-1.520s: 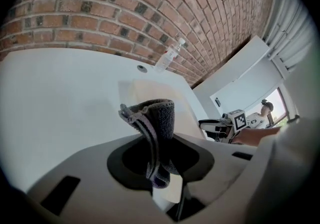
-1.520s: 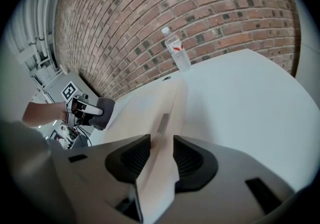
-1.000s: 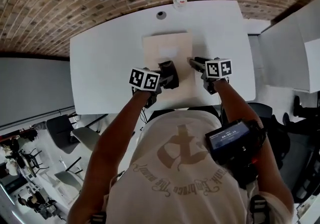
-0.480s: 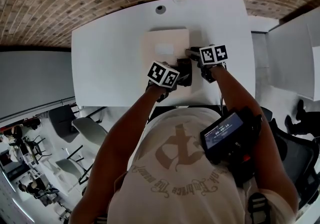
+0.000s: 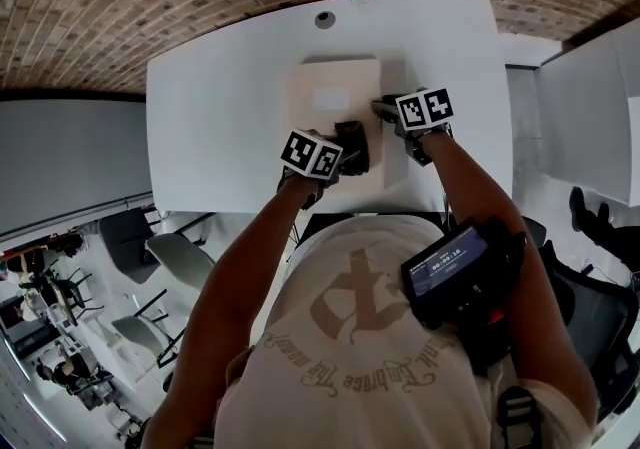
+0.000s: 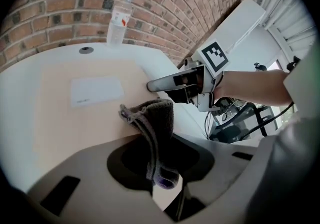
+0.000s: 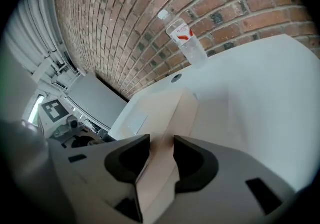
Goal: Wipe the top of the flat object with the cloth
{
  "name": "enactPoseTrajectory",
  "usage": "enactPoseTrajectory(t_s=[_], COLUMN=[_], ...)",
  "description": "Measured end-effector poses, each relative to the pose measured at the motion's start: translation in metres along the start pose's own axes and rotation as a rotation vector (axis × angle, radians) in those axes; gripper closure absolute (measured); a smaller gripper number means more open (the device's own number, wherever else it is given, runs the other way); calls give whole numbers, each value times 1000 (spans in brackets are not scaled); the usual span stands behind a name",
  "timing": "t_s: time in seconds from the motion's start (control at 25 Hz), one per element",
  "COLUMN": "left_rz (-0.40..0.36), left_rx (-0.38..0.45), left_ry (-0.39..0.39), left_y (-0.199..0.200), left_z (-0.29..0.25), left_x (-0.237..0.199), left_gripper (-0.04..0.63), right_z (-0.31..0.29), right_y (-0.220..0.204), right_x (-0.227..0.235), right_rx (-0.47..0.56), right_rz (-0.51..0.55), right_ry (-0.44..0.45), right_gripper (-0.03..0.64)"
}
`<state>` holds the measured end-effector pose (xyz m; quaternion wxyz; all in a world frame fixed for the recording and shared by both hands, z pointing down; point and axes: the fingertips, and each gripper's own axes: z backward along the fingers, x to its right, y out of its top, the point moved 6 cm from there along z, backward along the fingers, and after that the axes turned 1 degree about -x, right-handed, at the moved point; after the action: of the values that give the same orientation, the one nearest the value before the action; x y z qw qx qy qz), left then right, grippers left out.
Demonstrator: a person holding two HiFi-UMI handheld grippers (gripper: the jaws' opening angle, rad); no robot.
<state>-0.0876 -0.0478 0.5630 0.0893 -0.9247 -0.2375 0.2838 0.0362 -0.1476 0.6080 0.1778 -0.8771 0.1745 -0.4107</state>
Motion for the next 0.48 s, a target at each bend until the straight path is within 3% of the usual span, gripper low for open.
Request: enactPoseTrajectory(t_s=[0.48], left_rz=[129], left_rx=[74], left_ry=[128], left_y=[-45], left_z=[66], left_x=[-76], left_gripper=[489], right_z=[0], right_y=[-1], right_x=[-2], right_rx=[6], right_rz=[18], right_ry=[-29], right_gripper=[457])
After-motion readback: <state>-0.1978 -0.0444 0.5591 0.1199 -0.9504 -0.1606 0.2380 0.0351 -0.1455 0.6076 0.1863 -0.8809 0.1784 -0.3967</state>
